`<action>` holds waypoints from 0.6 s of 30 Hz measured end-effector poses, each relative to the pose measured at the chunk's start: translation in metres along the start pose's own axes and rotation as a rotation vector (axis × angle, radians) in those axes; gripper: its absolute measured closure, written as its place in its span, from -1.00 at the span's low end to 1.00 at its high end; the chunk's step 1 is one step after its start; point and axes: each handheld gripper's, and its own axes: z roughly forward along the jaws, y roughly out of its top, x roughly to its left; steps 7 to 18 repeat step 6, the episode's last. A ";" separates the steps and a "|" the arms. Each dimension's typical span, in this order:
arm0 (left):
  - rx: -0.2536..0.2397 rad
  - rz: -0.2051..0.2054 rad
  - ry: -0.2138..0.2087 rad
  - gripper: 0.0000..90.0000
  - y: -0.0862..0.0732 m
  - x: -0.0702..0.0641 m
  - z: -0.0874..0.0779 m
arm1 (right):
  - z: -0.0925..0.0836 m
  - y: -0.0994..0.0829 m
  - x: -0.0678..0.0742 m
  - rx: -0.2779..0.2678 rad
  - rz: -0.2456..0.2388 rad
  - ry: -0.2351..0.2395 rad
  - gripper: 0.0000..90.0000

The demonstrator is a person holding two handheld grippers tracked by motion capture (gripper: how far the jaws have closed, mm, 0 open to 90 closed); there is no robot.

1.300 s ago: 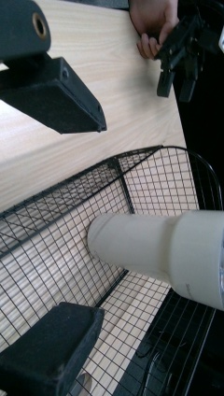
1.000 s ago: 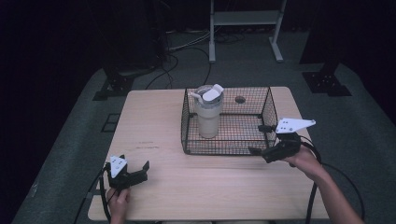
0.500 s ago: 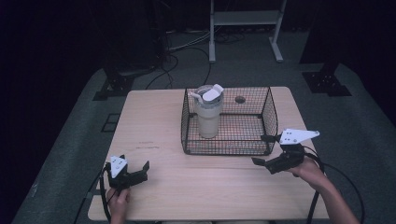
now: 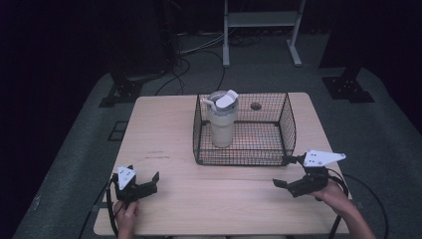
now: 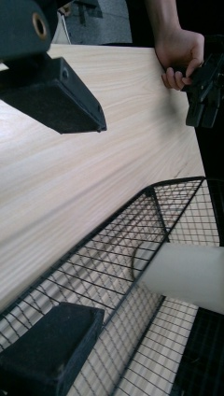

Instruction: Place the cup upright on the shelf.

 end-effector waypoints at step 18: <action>0.001 0.000 0.000 -1.00 0.000 0.000 0.000 | -0.003 -0.015 0.004 -0.012 0.017 -0.018 -0.81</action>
